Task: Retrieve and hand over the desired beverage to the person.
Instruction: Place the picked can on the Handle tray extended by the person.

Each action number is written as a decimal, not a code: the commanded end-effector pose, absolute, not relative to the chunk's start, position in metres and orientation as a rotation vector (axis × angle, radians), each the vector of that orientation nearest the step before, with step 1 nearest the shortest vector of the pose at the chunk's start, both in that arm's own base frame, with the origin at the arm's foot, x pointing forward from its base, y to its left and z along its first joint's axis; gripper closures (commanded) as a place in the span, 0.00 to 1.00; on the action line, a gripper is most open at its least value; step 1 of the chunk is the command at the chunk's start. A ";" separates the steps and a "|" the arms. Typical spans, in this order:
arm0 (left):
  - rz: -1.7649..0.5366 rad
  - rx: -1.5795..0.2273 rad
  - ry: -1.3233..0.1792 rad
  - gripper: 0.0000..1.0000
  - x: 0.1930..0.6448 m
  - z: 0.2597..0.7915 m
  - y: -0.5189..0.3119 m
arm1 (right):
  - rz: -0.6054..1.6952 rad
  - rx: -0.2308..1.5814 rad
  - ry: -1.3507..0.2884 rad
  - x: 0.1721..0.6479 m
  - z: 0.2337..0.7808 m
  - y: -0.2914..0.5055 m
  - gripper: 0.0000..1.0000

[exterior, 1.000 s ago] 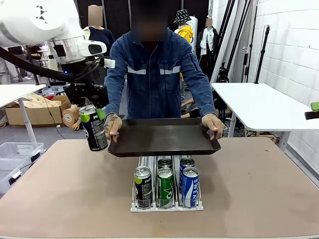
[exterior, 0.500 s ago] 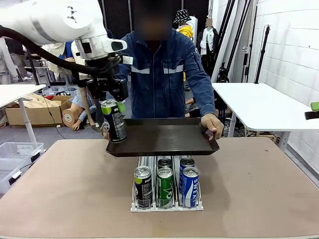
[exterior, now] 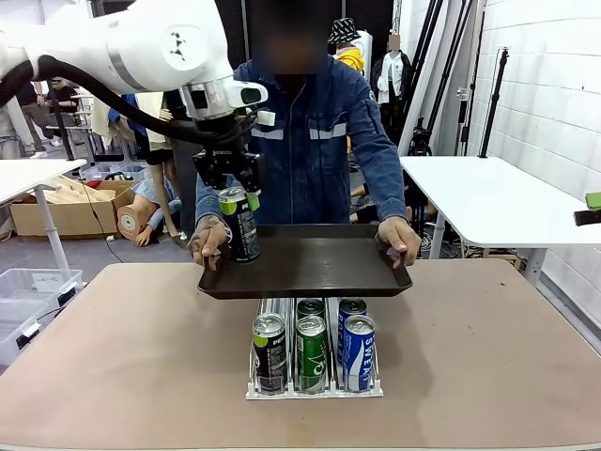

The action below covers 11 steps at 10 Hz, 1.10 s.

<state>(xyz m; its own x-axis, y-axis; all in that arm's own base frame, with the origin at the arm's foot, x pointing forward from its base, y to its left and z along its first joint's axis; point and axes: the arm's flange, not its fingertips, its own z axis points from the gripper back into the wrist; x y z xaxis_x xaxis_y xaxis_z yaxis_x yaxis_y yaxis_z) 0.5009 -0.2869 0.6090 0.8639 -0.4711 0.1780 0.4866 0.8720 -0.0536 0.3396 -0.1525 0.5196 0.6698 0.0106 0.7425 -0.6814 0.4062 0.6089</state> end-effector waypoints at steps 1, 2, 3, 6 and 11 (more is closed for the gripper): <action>-0.477 -0.078 -0.185 1.00 0.520 0.605 -0.301 | 0.494 1.085 -0.743 0.340 0.520 -0.152 0.00; -0.474 -0.078 -0.187 1.00 0.526 0.597 -0.303 | 0.494 1.085 -0.743 0.340 0.520 -0.152 0.00; -0.473 -0.076 -0.175 1.00 0.531 0.590 -0.303 | 0.494 1.085 -0.743 0.340 0.520 -0.152 0.00; -0.480 -0.068 -0.154 1.00 0.538 0.576 -0.305 | 0.494 1.085 -0.743 0.340 0.520 -0.152 0.00; -0.496 -0.062 -0.138 0.56 0.535 0.580 -0.308 | 0.494 1.085 -0.743 0.340 0.520 -0.152 0.00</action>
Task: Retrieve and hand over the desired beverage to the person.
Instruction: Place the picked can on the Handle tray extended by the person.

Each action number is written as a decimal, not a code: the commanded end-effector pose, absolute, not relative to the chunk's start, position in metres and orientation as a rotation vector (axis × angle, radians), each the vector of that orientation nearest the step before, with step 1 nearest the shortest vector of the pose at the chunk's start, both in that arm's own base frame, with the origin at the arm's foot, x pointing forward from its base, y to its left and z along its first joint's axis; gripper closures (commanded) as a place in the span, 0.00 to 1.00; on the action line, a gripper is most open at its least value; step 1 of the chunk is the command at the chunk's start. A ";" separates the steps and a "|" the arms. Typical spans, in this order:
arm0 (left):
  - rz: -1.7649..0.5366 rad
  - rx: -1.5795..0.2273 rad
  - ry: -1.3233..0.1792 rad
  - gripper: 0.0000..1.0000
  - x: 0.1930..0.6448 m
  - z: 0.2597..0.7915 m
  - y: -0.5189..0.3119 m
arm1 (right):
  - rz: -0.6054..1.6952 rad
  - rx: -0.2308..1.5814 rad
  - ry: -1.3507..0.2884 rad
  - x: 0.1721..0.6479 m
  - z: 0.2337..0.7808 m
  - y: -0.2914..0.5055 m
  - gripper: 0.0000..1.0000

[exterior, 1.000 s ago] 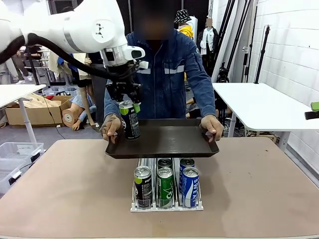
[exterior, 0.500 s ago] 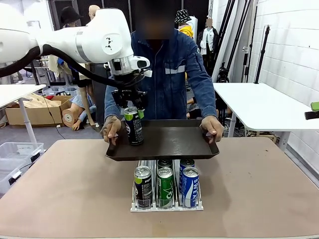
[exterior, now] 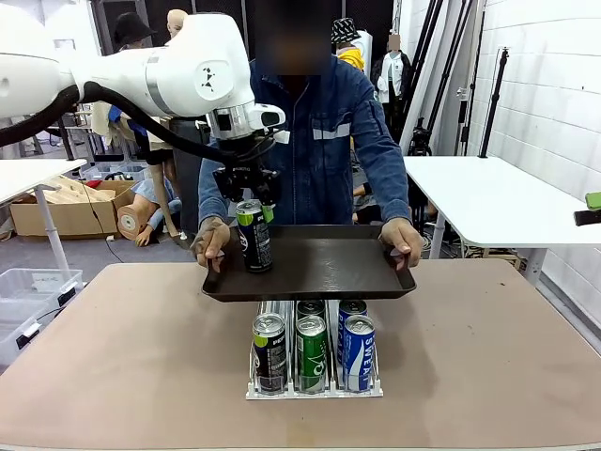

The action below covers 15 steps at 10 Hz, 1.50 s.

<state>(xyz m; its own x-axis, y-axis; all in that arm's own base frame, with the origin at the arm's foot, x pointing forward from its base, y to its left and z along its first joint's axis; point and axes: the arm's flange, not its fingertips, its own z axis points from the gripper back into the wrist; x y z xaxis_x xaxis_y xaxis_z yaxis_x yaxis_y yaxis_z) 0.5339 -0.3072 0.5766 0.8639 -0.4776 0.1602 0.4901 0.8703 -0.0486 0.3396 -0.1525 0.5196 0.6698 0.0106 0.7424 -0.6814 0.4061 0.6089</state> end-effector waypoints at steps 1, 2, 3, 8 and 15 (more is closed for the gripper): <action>-0.494 -0.061 -0.139 0.36 0.535 0.581 -0.308 | 0.494 1.085 -0.743 0.340 0.520 -0.152 0.00; -0.489 -0.055 -0.137 0.16 0.534 0.582 -0.308 | 0.494 1.085 -0.743 0.340 0.520 -0.152 0.00; -0.479 -0.042 -0.138 0.00 0.532 0.588 -0.309 | 0.494 1.085 -0.743 0.340 0.520 -0.152 0.00; -0.478 -0.013 -0.186 0.00 0.509 0.626 -0.312 | 0.494 1.085 -0.743 0.340 0.520 -0.152 0.00; -0.493 -0.044 -0.182 0.00 0.506 0.632 -0.310 | 0.494 1.085 -0.743 0.340 0.520 -0.152 0.00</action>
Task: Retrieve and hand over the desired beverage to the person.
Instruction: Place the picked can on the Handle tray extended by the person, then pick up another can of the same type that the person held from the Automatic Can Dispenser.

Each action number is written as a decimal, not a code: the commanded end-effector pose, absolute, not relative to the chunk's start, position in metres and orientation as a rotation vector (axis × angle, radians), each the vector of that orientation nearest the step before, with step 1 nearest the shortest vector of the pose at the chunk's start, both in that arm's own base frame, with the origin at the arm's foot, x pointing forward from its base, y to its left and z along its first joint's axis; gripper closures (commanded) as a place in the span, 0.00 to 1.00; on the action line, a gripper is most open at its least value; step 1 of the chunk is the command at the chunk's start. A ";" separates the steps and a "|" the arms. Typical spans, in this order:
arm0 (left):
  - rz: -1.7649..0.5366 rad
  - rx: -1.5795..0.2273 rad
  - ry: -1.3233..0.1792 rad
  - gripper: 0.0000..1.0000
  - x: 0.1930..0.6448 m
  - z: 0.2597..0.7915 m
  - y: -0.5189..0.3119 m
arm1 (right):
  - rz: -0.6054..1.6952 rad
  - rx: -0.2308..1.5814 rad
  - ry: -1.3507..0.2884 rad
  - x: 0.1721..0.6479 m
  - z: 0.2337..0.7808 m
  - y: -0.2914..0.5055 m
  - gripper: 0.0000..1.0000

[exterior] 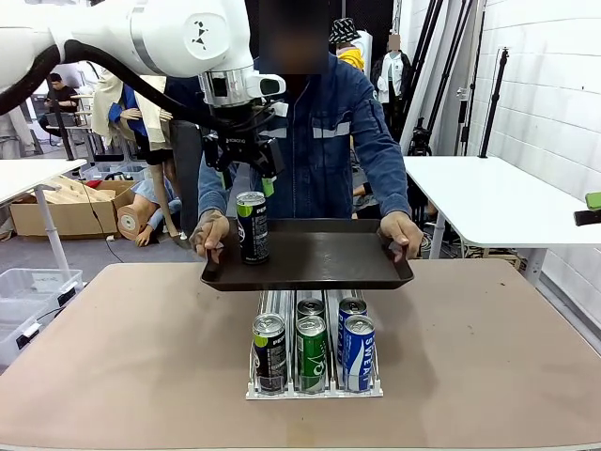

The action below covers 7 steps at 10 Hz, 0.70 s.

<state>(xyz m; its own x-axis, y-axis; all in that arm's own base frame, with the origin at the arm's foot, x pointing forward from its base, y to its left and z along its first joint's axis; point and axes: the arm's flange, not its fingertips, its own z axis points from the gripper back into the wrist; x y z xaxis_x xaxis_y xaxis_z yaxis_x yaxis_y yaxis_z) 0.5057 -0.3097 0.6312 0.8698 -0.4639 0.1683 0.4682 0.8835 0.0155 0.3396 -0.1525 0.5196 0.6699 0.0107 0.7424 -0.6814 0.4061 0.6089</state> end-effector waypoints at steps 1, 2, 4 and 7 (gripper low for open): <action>-0.493 -0.044 -0.182 0.00 0.506 0.632 -0.310 | 0.494 1.085 -0.743 0.340 0.520 -0.152 0.00; -0.493 -0.044 -0.182 0.00 0.506 0.632 -0.310 | 0.494 1.085 -0.743 0.340 0.520 -0.152 0.00; -0.493 -0.044 -0.182 0.00 0.506 0.632 -0.310 | 0.494 1.085 -0.743 0.340 0.520 -0.152 0.00; -0.493 -0.044 -0.182 0.00 0.506 0.632 -0.310 | 0.494 1.085 -0.743 0.340 0.520 -0.152 0.00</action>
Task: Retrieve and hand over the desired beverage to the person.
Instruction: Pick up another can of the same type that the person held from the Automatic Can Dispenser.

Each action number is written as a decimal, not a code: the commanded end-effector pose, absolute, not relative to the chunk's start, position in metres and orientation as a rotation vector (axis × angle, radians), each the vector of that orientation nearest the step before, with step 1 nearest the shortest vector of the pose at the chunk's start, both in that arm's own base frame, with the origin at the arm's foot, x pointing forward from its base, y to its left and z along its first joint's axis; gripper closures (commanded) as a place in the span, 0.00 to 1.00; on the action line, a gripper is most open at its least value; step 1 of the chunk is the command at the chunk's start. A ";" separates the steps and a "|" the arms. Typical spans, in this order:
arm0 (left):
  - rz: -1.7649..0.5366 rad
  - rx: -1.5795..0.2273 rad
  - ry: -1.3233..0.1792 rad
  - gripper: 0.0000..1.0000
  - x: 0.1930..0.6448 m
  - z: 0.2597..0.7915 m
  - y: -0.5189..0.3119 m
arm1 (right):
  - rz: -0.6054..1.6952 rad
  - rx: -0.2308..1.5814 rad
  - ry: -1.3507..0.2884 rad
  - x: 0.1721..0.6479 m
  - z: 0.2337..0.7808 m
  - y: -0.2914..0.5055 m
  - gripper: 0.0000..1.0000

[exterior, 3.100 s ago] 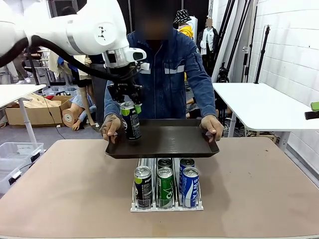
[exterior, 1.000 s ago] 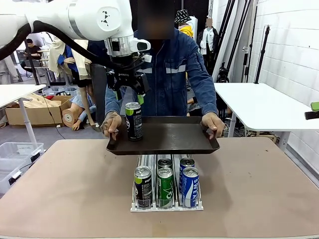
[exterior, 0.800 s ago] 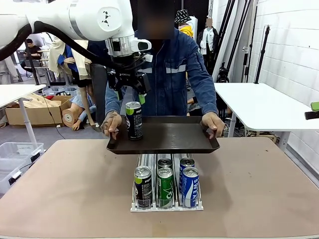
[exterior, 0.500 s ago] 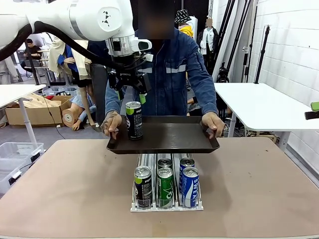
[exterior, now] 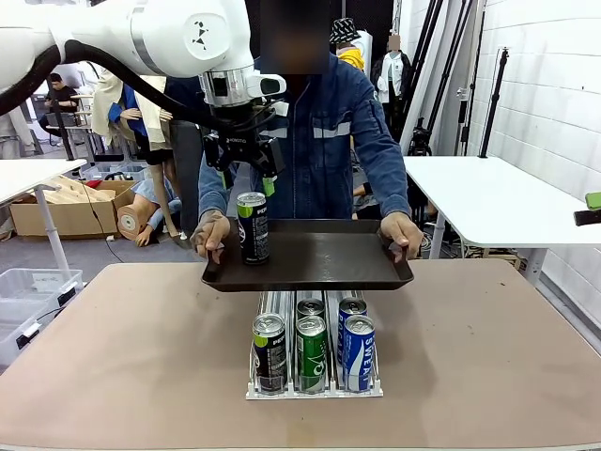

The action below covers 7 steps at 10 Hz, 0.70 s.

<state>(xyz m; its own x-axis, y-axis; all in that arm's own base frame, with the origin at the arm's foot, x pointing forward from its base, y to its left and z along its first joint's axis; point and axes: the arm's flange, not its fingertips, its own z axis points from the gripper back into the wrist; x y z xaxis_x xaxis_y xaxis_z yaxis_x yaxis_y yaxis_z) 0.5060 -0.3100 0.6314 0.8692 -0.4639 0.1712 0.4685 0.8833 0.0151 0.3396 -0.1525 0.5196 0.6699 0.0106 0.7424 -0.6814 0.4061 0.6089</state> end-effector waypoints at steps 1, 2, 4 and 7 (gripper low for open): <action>-0.493 -0.044 -0.182 0.00 0.506 0.632 -0.310 | 0.494 1.085 -0.743 0.340 0.520 -0.152 0.00; -0.493 -0.044 -0.182 0.00 0.506 0.632 -0.310 | 0.494 1.085 -0.743 0.340 0.520 -0.152 0.00; -0.493 -0.044 -0.182 0.00 0.506 0.632 -0.310 | 0.494 1.085 -0.743 0.340 0.520 -0.152 0.00; -0.493 -0.044 -0.182 0.00 0.506 0.632 -0.310 | 0.494 1.085 -0.743 0.340 0.520 -0.152 0.00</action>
